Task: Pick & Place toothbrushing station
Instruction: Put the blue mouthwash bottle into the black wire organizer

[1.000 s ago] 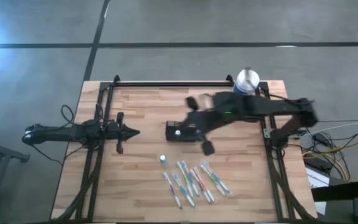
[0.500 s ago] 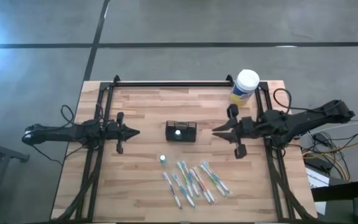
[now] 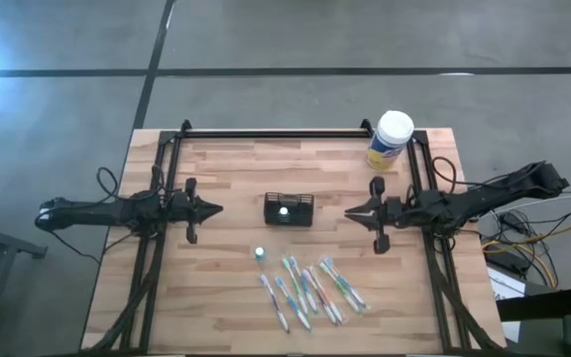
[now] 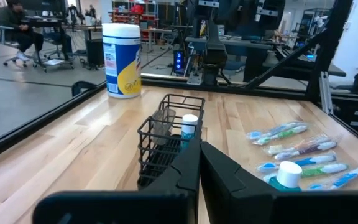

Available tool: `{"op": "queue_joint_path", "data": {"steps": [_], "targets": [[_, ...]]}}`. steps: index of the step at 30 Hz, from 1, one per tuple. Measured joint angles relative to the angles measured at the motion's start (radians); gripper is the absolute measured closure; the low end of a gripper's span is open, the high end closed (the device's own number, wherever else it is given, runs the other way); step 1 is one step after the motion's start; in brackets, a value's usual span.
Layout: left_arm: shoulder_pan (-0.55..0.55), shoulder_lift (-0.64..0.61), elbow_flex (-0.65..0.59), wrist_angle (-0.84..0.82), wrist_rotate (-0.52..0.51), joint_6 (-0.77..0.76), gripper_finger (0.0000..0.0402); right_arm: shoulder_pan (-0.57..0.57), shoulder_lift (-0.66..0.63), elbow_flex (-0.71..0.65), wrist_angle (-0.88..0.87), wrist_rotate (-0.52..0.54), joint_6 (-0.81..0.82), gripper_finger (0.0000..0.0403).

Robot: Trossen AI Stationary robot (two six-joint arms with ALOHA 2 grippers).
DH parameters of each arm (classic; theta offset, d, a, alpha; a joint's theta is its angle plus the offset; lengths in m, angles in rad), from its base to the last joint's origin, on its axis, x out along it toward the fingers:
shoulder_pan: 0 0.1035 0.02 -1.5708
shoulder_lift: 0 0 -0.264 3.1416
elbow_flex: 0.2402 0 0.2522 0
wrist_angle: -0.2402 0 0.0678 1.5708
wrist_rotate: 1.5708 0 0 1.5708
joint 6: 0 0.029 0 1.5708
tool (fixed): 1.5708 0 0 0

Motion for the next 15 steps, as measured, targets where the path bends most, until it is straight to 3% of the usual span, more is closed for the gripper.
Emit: {"op": "queue_joint_path", "data": {"steps": [7,15], "targets": [[0.0,0.019,0.0,0.001,0.002,-0.002,0.0388,0.0,0.07,-0.115,0.279,0.0,-0.01,0.0369],[-0.001,0.028,0.0,-0.015,0.026,-0.059,0.0388,0.0,0.142,-0.106,0.281,0.0,-0.002,0.0369]]}}
